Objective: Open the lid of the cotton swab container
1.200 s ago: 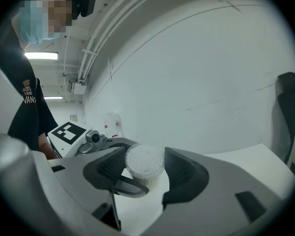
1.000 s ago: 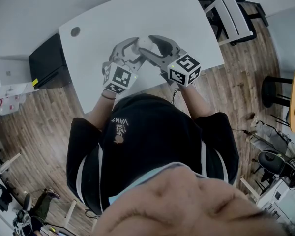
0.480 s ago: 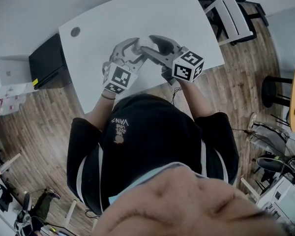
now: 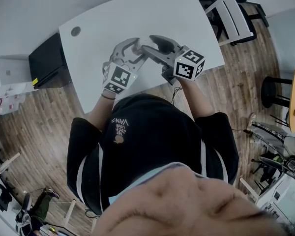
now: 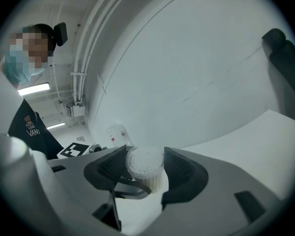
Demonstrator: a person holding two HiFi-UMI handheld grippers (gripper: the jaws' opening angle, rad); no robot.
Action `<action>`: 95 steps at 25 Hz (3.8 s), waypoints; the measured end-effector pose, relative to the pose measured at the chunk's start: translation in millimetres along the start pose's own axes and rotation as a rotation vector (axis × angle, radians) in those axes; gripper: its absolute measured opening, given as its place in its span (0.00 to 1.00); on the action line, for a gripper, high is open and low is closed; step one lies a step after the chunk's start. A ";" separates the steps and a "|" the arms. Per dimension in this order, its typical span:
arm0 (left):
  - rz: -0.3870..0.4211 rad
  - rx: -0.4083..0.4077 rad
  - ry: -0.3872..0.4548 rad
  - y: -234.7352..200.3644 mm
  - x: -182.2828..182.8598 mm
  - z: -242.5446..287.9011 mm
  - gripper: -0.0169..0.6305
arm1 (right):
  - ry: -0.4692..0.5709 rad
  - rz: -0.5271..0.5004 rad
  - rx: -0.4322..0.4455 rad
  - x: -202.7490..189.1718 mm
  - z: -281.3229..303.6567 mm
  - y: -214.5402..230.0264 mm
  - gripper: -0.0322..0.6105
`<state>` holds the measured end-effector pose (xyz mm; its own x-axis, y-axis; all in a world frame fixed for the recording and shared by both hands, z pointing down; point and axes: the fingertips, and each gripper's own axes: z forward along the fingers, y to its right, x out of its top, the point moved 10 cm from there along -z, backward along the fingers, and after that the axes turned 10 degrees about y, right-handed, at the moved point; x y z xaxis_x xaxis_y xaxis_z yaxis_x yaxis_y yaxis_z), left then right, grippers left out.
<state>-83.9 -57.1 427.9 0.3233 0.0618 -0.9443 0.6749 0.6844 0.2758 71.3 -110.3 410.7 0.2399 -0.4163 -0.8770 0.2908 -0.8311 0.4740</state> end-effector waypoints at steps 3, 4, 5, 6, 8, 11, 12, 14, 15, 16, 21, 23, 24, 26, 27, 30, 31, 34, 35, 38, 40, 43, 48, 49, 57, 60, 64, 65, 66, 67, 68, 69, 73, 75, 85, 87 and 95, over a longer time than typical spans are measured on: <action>-0.002 0.000 -0.002 -0.7 -1.0 -0.5 0.42 | -0.007 -0.005 0.001 -0.6 1.4 -0.1 0.44; 0.000 0.001 -0.002 -0.7 -1.0 -0.7 0.42 | -0.009 -0.014 0.003 -0.5 1.9 -0.7 0.44; 0.002 0.003 -0.002 -0.7 -0.8 -1.0 0.42 | -0.011 -0.027 0.005 -0.2 2.2 -1.6 0.44; 0.003 0.006 -0.002 -0.8 -0.5 -1.0 0.42 | -0.013 -0.041 0.006 0.2 2.6 -2.6 0.44; 0.005 0.010 0.000 -1.2 0.2 -0.2 0.41 | -0.017 -0.074 0.002 1.3 3.8 -4.6 0.44; 0.023 0.009 0.001 -1.0 2.4 2.5 0.41 | -0.040 -0.153 -0.008 0.9 8.6 -8.9 0.52; 0.029 0.006 0.002 -0.4 3.3 3.4 0.41 | -0.048 -0.169 -0.012 0.3 10.1 -10.0 0.53; 0.036 0.003 0.005 0.9 4.0 3.9 0.41 | -0.041 -0.154 -0.020 -0.4 10.8 -9.4 0.53; 0.037 0.002 0.006 1.0 3.9 3.7 0.41 | -0.033 -0.132 -0.024 -0.2 10.5 -7.9 0.52; 0.038 0.002 0.007 0.9 3.6 3.3 0.41 | -0.028 -0.114 -0.027 0.2 10.3 -6.5 0.49; 0.046 0.005 -0.011 0.9 2.6 4.7 0.41 | -0.046 -0.133 -0.028 0.8 11.0 -4.6 0.49; 0.048 0.005 -0.017 0.8 1.6 6.1 0.41 | -0.054 -0.126 -0.025 0.5 11.1 -2.2 0.49; 0.049 0.004 -0.018 0.7 0.9 6.4 0.41 | -0.058 -0.117 -0.024 0.4 11.4 -1.1 0.49; 0.049 0.002 -0.016 0.4 0.4 6.2 0.41 | -0.061 -0.095 -0.022 0.4 11.7 0.2 0.48; 0.047 0.000 -0.012 0.5 0.6 6.0 0.41 | -0.059 -0.079 -0.021 0.5 11.1 1.0 0.48; 0.042 -0.009 -0.001 1.9 1.7 5.7 0.41 | -0.051 -0.013 -0.015 0.5 7.9 4.9 0.48; 0.040 -0.012 0.000 2.4 1.8 5.8 0.41 | -0.050 0.004 -0.013 0.5 7.0 6.0 0.48; 0.038 -0.018 0.003 2.7 1.8 5.8 0.41 | -0.044 0.035 -0.008 0.5 5.6 8.0 0.48; 0.038 -0.019 0.004 2.2 1.4 5.6 0.41 | -0.034 0.060 -0.003 0.5 5.2 9.0 0.48; 0.027 -0.014 0.013 0.8 0.0 4.4 0.40 | 0.013 0.184 0.019 2.0 3.8 14.0 0.47; 0.021 -0.011 0.017 0.8 0.0 4.5 0.40 | 0.020 0.208 0.028 3.5 3.9 15.4 0.47; 0.009 -0.007 0.033 -1.1 -0.4 2.9 0.40 | 0.030 0.231 0.041 5.6 5.6 14.7 0.48; -0.031 -0.016 0.087 -4.5 1.1 -0.5 0.40 | 0.086 0.311 0.072 7.0 4.9 15.4 0.48; -0.047 -0.020 0.113 -6.2 2.8 -1.3 0.40 | 0.105 0.335 0.081 7.5 4.7 15.6 0.48; -0.143 -0.039 0.211 -13.9 2.8 -3.9 0.40 | 0.188 0.386 0.094 15.6 3.3 19.5 0.47; -0.151 -0.039 0.222 -14.6 2.9 -5.7 0.40 | 0.195 0.397 0.090 15.7 3.7 19.4 0.48; -0.152 -0.043 0.233 -14.3 5.1 -6.5 0.40 | 0.210 0.401 0.068 14.6 0.7 21.5 0.48; -0.159 -0.041 0.234 -14.3 5.5 -7.4 0.40 | 0.215 0.406 0.068 14.4 0.5 21.3 0.48; -0.163 -0.039 0.235 -14.4 5.5 -8.4 0.40 | 0.223 0.416 0.071 14.0 0.6 20.9 0.48; -0.159 -0.040 0.236 -14.8 4.8 -9.3 0.40 | 0.232 0.431 0.074 13.6 0.9 20.7 0.47; -0.155 -0.041 0.237 -15.2 4.1 -10.1 0.40 | 0.242 0.448 0.079 13.0 1.3 20.4 0.47; -0.158 -0.039 0.240 -15.5 4.2 -10.8 0.40 | 0.252 0.465 0.085 12.6 1.7 20.1 0.47; -0.199 -0.023 0.255 -15.3 7.5 -12.5 0.40 | 0.294 0.517 0.114 11.6 0.8 21.4 0.47; -0.207 -0.018 0.256 -14.8 7.9 -12.4 0.40 | 0.308 0.527 0.117 12.4 -1.4 23.0 0.48; -0.224 0.002 0.273 -20.0 8.2 -16.8 0.40 | 0.292 0.444 0.064 13.1 -9.1 24.6 0.48; -0.224 0.011 0.277 -23.0 7.6 -18.2 0.40 | 0.274 0.377 0.041 14.1 -10.2 22.1 0.48; -0.175 0.052 0.314 -33.2 6.6 -21.3 0.40 | 0.260 0.086 -0.029 32.3 -20.7 4.5 0.48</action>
<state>-118.3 -63.9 408.8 -0.0142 0.1728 -0.9848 0.7376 0.6669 0.1064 99.5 -119.9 386.1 0.4934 -0.3729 -0.7858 0.2847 -0.7844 0.5510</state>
